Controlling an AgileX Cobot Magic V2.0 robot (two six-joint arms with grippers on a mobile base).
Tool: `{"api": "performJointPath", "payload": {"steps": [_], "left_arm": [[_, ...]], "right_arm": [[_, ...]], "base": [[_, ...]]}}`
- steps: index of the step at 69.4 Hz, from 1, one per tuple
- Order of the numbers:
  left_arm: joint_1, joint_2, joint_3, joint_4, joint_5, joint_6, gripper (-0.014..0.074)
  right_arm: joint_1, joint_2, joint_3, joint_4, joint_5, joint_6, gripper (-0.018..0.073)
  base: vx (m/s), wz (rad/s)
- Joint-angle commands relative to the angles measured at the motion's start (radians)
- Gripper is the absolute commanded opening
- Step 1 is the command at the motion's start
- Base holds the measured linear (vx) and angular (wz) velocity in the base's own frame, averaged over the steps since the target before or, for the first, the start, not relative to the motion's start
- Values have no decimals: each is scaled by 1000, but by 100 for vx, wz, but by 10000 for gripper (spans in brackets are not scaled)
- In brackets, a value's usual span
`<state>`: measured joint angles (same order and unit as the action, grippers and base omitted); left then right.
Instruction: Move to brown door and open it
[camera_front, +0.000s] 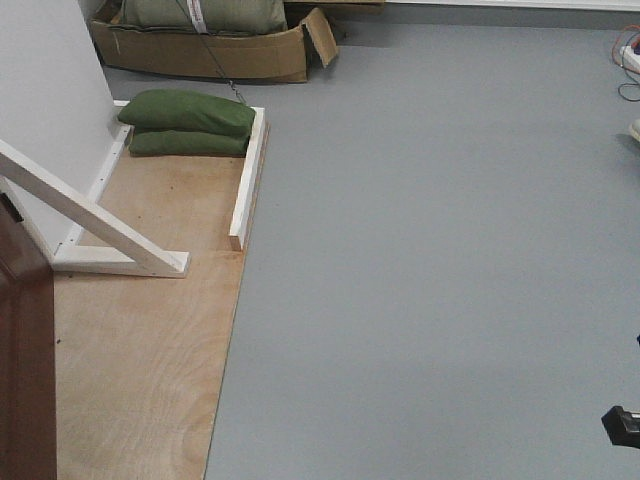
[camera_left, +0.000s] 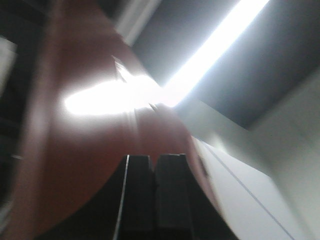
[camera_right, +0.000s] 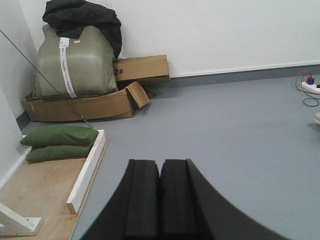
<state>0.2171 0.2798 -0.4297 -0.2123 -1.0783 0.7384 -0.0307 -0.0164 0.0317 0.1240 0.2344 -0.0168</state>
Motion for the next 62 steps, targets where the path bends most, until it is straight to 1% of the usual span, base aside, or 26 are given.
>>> {"api": "performJointPath", "payload": {"steps": [1, 4, 6, 7, 10, 14, 17, 20, 29, 30, 31, 34, 35, 36, 37, 38, 39, 42, 43, 47, 51, 54, 57, 62], "left_arm": [[6, 41, -70, -162, -179, 39, 11], [13, 56, -99, -249, -217, 43, 11], [17, 68, -120, -287, -238, 43, 11], [21, 75, -131, -323, -246, 48, 11], [36, 96, -167, -400, -268, 67, 11], [59, 128, -221, -503, -290, 111, 11], [82, 157, -275, -582, -294, 163, 11], [107, 184, -324, -680, -294, 243, 11], [189, 275, -481, -923, -294, 487, 11], [199, 284, -496, -947, -294, 517, 11], [208, 294, -512, -982, -294, 565, 11], [242, 321, -558, -1048, -294, 664, 11], [247, 330, -573, -1059, -294, 681, 11], [257, 339, -588, -1090, -294, 731, 11], [267, 348, -602, -1110, -294, 764, 11], [282, 356, -617, -1128, -294, 797, 11], [287, 365, -630, -1137, -294, 813, 11], [316, 392, -669, -1196, -294, 932, 11], [325, 401, -681, -1204, -294, 950, 11], [362, 431, -717, -1256, -294, 1080, 11], [398, 464, -752, -1303, -294, 1188, 11], [427, 491, -780, -1338, -294, 1248, 11], [459, 510, -797, -1371, -294, 1291, 11], [524, 545, -831, -1430, -294, 1313, 11]], "right_arm": [[0, -9, 2, -5, -80, -9, 0], [0, -9, 2, -5, -80, -9, 0], [0, -9, 2, -5, -80, -9, 0], [0, -9, 2, -5, -80, -9, 0], [0, -9, 2, -5, -80, -9, 0], [0, -9, 2, -5, -80, -9, 0], [0, -9, 2, -5, -80, -9, 0], [0, -9, 2, -5, -80, -9, 0], [0, -9, 2, -5, -80, -9, 0], [0, -9, 2, -5, -80, -9, 0], [0, -9, 2, -5, -80, -9, 0], [0, -9, 2, -5, -80, -9, 0], [0, -9, 2, -5, -80, -9, 0], [0, -9, 2, -5, -80, -9, 0], [0, -9, 2, -5, -80, -9, 0], [0, -9, 2, -5, -80, -9, 0], [0, -9, 2, -5, -80, -9, 0], [0, -9, 2, -5, -80, -9, 0], [0, -9, 2, -5, -80, -9, 0], [0, -9, 2, -5, -80, -9, 0], [0, -9, 2, -5, -80, -9, 0], [0, -9, 2, -5, -80, -9, 0], [0, -9, 2, -5, -80, -9, 0], [0, -9, 2, -5, -80, -9, 0]], "base": [[0, 0], [0, 0], [0, 0], [0, 0], [0, 0], [0, 0], [0, 0], [0, 0], [0, 0], [0, 0], [0, 0], [0, 0], [0, 0], [0, 0], [0, 0], [0, 0], [0, 0], [0, 0], [0, 0], [0, 0], [0, 0], [0, 0], [0, 0], [0, 0]]}}
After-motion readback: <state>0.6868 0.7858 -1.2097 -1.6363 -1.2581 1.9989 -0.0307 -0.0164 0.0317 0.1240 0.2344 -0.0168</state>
